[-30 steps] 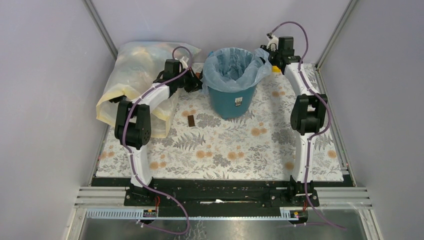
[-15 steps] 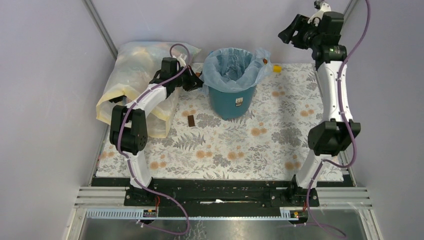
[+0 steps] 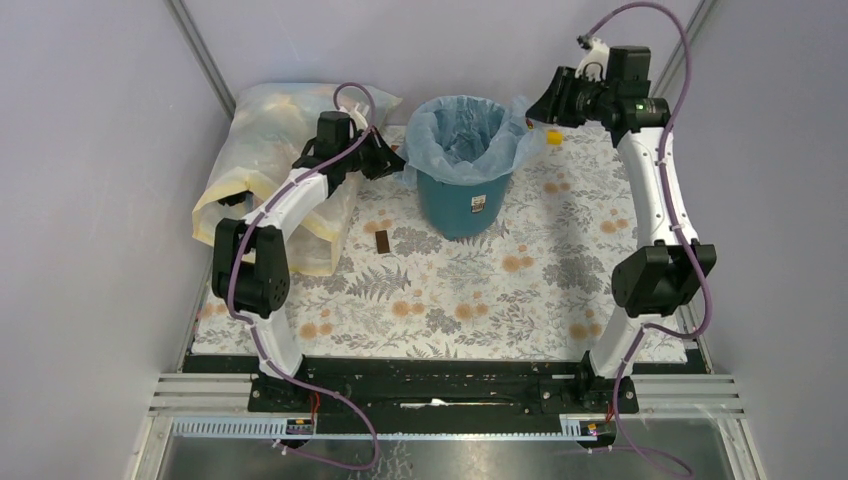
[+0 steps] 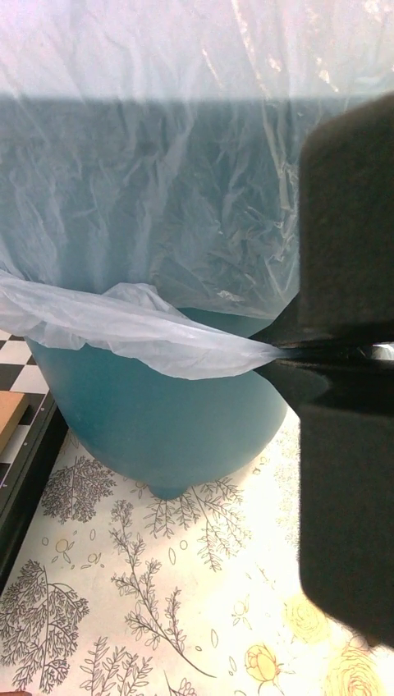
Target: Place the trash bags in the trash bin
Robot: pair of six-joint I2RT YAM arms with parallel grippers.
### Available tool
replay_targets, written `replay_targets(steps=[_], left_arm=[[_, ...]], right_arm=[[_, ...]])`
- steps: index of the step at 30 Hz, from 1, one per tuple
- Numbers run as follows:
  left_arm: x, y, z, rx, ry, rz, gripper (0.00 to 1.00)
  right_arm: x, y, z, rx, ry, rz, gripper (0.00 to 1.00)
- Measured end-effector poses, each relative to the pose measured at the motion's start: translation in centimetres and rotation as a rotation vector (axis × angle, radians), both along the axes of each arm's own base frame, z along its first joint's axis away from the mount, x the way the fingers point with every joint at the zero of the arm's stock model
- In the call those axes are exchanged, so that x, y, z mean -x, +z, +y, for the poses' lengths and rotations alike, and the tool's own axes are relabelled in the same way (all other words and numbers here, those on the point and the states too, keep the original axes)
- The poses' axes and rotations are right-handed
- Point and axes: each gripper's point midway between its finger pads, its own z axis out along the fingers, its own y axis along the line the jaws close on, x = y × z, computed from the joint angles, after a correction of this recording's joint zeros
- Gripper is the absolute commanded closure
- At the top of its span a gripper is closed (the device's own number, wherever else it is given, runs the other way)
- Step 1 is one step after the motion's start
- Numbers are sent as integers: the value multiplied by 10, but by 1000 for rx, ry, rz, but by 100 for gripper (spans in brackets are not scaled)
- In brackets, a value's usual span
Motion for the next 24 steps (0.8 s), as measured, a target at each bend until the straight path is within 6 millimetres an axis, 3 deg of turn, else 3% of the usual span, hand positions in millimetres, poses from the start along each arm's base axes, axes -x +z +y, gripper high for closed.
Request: replay_targets(steps=[3,7,10,18,21,24], left_arm=[[4,5,1,0,3,-8,99],[7,5,3,-6,11,-2,100],[12,0,6,-16,20,15,100],[37,-7,18,-36,58,20,100],[44,-18,19,-33,61,41,100],[42,-27,17,-26,61,59,100]], right_arm=[[5,-26,4,9,10,66,88],[18,-59,0,23,-18,159,100],[36,-73,-9,45,-72,194,100],[62,-68,-34,59,-264,120,100],[62,-91,-35,48,-290,145,100],[59,-130,-35,46,-305,215,100]])
